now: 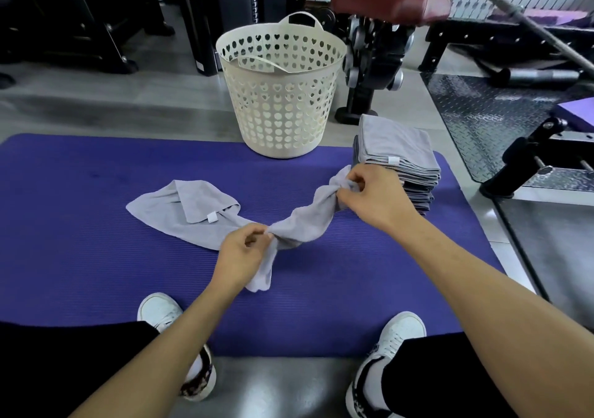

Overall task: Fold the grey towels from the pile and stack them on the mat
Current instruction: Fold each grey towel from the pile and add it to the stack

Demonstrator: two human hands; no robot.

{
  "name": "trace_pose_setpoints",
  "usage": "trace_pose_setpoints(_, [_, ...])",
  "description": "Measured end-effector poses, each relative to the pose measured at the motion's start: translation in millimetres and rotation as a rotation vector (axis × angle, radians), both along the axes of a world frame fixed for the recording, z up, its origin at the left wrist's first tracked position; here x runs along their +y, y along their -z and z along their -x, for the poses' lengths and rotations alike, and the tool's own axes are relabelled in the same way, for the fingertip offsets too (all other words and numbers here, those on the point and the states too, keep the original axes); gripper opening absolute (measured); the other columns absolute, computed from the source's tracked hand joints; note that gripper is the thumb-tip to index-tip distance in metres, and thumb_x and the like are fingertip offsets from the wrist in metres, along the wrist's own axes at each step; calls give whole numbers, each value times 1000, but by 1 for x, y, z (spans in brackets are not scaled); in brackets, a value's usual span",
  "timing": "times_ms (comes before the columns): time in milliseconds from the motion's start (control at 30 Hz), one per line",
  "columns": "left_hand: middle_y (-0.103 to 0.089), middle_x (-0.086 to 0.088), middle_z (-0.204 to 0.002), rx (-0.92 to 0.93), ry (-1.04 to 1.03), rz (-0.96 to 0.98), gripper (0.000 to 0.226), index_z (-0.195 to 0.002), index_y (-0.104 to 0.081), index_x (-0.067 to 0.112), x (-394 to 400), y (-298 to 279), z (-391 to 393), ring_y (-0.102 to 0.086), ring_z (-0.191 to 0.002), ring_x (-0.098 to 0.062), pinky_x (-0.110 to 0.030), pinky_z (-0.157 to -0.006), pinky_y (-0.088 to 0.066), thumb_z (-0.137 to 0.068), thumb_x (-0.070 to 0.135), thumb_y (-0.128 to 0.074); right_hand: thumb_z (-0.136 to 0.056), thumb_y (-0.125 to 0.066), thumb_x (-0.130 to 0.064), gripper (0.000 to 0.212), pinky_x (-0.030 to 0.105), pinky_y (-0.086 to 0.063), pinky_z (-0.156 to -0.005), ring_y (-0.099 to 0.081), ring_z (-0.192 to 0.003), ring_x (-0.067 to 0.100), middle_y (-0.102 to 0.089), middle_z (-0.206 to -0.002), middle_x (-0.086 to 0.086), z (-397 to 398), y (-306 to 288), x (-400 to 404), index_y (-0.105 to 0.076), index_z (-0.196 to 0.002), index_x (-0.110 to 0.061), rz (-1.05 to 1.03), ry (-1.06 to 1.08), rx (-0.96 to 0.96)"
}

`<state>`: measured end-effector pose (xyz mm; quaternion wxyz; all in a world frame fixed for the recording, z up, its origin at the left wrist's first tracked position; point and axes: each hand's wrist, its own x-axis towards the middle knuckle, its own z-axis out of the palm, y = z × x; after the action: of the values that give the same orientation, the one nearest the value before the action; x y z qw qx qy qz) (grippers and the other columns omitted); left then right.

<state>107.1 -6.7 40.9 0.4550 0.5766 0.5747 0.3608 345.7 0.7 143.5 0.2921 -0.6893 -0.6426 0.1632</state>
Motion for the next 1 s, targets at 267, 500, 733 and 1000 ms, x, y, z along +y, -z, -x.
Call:
trace_pose_setpoints(267, [-76, 12, -91, -17, 123, -316, 16, -93, -76, 15, 15, -116, 14, -70, -88, -2, -11, -75, -50, -92, 6, -64, -83, -71, -33, 27, 19, -42, -63, -54, -73, 12, -59, -78, 3, 45, -22, -4, -64, -84, -6, -83, -202, 93])
trace_pose_setpoints(500, [-77, 4, -88, -96, 153, -233, 19, -87, -78, 22, 11, -163, 33, -73, -88, -13, -32, -82, -58, -89, 7, -68, -67, -83, -50, 46, 27, -48, -67, -52, -76, 11, -57, -84, 2, 74, -35, -17, -61, -85, -13, -29, -267, 123])
trace_pose_setpoints(733, [-75, 13, -87, 238, 399, -213, 8, -86, -79, 21, 15, -157, 48, -69, -87, -1, -16, -81, -50, -85, 14, -75, -78, -71, -20, 21, 17, -37, -56, -49, -62, 6, -54, -66, -6, 61, -32, 3, -55, -65, -21, -200, -66, 165])
trace_pose_setpoints(1000, [-75, 9, -94, 303, 403, -33, 9, -93, -76, 21, 70, -130, 35, -69, -95, -12, -38, -95, -53, -89, 27, -71, -87, -69, -21, 11, 15, -41, -54, -57, -68, 7, -66, -75, -1, 31, -52, 21, -67, -84, -10, -270, 25, 275])
